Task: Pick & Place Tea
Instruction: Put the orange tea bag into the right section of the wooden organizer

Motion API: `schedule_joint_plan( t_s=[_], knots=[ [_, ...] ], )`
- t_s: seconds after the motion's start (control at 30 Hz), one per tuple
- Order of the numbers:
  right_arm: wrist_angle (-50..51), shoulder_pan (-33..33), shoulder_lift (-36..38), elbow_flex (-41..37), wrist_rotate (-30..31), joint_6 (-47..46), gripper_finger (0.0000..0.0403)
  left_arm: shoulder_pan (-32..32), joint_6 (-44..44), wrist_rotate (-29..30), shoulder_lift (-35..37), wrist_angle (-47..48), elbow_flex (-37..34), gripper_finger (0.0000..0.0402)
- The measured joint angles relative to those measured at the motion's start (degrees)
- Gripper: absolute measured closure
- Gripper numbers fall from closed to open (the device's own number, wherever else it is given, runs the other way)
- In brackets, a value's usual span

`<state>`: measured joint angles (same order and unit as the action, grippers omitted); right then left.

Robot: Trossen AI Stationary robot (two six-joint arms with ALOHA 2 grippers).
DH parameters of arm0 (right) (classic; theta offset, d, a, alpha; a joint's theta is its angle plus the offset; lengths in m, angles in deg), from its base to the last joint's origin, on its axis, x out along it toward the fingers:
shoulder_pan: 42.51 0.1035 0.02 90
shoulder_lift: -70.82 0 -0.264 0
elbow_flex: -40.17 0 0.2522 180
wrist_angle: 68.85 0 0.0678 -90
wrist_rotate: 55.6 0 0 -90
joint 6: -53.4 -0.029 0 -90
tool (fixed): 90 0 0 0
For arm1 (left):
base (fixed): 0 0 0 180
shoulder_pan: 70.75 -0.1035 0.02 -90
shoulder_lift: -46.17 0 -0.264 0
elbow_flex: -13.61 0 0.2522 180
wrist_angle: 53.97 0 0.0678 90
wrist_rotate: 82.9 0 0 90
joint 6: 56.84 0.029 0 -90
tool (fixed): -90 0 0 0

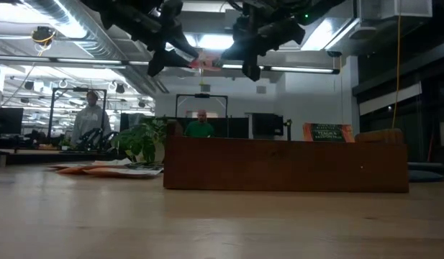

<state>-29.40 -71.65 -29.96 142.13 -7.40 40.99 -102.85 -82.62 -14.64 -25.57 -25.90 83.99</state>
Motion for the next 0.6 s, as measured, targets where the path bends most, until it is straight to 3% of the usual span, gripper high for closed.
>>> schedule_joint_plan(
  t_s=[0.37,0.6],
  knots=[
    [-5.31,0.46,0.1,0.0,-1.33,-3.65,0.0398,0.17,0.01,-3.4,-0.15,-7.22,0.0,0.0266],
    [-5.33,0.46,0.1,0.0,-1.33,-3.94,0.0398,0.17,0.0,-5.05,-0.15,-6.86,0.0,0.0353]
  ],
)
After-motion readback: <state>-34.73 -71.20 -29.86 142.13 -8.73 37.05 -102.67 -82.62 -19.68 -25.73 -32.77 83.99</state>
